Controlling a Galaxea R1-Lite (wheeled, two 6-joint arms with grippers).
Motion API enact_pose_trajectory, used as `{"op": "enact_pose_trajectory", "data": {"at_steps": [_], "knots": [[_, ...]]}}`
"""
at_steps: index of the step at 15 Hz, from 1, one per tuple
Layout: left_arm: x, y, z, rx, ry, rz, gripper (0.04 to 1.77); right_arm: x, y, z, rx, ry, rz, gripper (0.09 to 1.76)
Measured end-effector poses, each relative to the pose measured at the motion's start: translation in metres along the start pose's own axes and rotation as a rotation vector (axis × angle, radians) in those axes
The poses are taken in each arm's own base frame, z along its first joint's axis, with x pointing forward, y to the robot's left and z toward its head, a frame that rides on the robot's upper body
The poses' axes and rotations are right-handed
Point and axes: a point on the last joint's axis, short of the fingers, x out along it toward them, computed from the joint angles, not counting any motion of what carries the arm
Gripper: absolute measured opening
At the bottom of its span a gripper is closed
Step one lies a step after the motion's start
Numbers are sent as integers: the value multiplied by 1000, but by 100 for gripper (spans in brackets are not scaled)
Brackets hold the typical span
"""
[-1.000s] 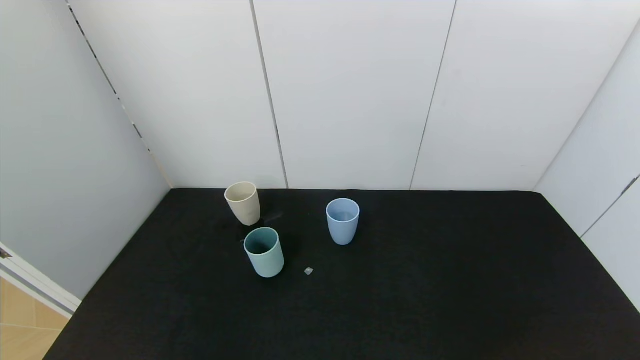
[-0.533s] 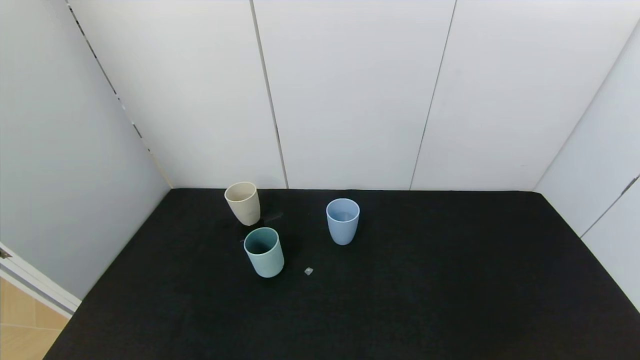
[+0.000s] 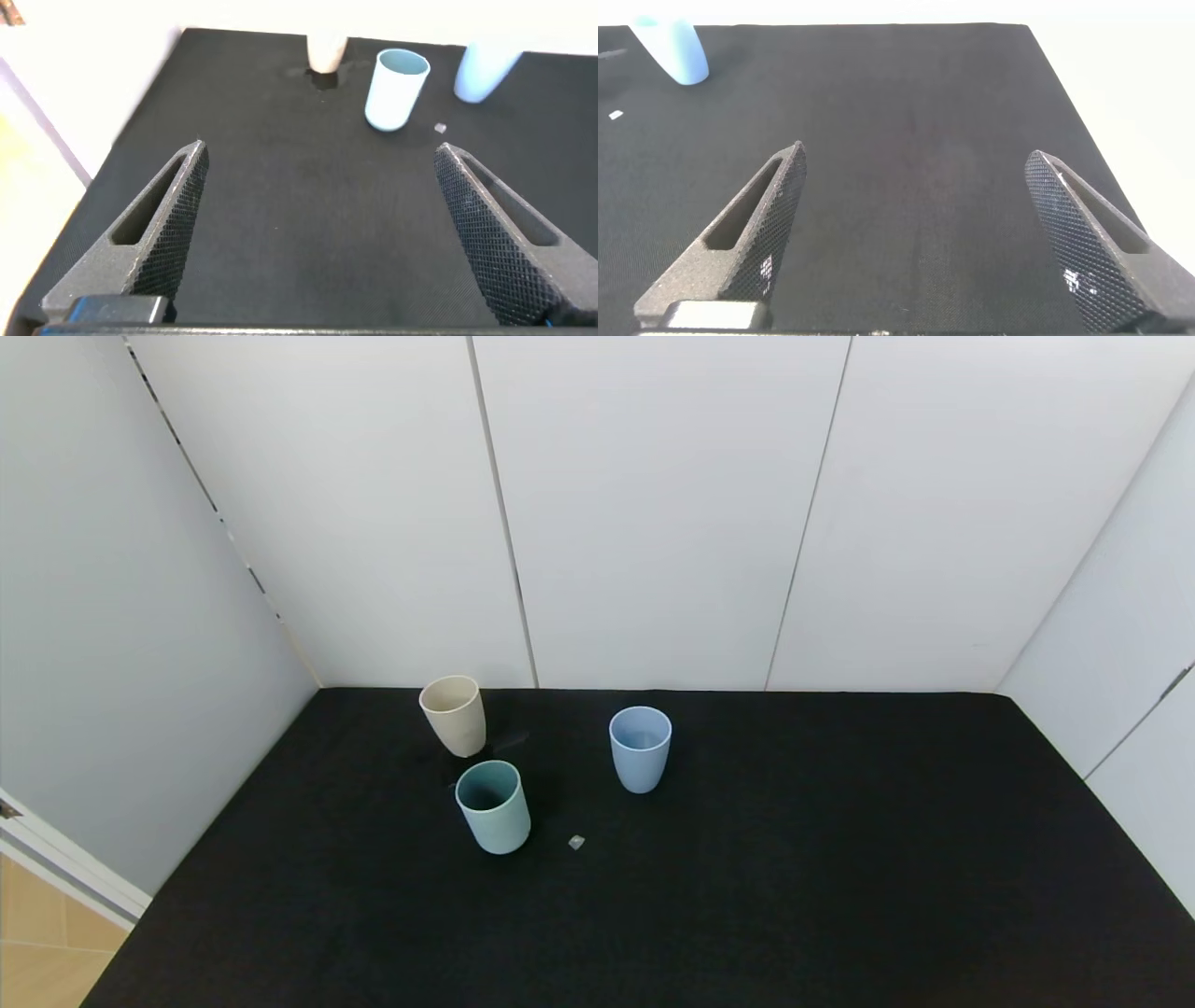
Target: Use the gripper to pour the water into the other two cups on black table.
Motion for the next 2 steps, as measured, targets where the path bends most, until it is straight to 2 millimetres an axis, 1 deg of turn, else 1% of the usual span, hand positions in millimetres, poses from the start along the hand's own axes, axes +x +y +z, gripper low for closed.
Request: {"op": "enact_pose_trajectory", "data": {"at_steps": [2], "knots": [[0,0,0,-3,0,2,172,0,0,0,0,0,0,171]]}}
